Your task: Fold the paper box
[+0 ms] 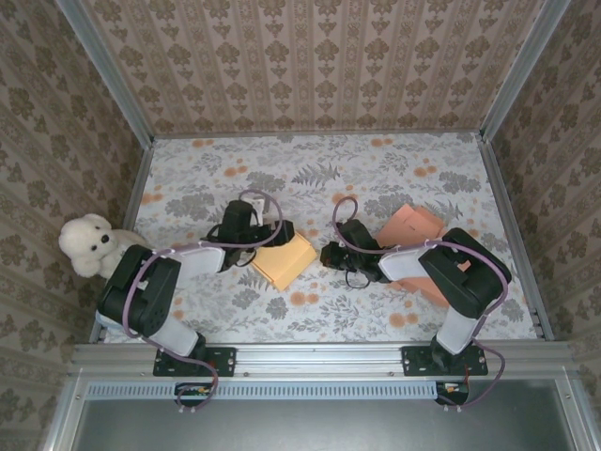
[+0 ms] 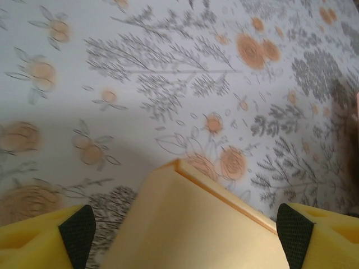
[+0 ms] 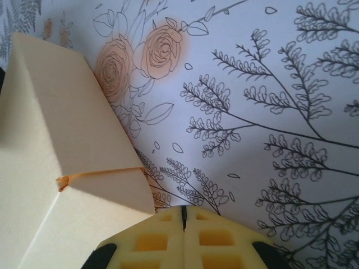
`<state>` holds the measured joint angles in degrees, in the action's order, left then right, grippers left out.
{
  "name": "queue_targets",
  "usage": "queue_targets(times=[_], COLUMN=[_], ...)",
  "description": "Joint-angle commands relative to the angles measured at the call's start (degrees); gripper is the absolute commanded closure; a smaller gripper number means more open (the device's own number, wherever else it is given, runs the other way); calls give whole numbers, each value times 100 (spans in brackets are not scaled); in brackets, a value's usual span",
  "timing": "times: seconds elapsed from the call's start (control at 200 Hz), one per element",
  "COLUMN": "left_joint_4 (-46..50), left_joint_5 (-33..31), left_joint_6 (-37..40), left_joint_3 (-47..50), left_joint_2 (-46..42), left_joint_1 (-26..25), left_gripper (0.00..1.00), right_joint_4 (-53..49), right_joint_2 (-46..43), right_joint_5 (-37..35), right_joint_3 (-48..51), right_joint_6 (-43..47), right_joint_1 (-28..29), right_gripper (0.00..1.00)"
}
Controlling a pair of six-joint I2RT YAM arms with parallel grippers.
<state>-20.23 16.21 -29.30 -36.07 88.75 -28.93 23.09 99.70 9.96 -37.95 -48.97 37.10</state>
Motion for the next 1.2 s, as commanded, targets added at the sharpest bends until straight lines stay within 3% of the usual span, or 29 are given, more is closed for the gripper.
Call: queue_targets(times=[0.0, 0.305, 0.46, 0.635, 0.815, 0.965, 1.195], left_joint_4=[-50, -377, -808, -1276, -415, -79, 933], left_joint_5=[-331, -576, -251, 84, -512, -848, -1324], left_joint_6=[85, -578, -1157, -1670, -1571, -1648, -1439], left_joint_3=[-171, -119, -248, -286, -341, -60, 125], left_joint_2=[107, 300, 619, 785, 422, -71, -1274], left_joint_1=[-304, -1132, -1477, -1629, -1450, -850, -386], left_gripper=[13, 15, 16, 17, 17, 17, 15], right_joint_4=[175, 831, 1586, 1865, 980, -96, -571], right_joint_2=[258, 594, 864, 724, 224, -221, -809], right_joint_5=[186, -12, 155, -153, -475, -925, -930], right_joint_3=[-98, -19, -28, 63, -122, -230, 71], right_joint_6=[-154, -509, -749, -772, -337, 75, 293], right_joint_1=[20, 34, 43, 34, 30, 12, -20], right_gripper=[100, 100, 100, 100, 100, 100, 100])
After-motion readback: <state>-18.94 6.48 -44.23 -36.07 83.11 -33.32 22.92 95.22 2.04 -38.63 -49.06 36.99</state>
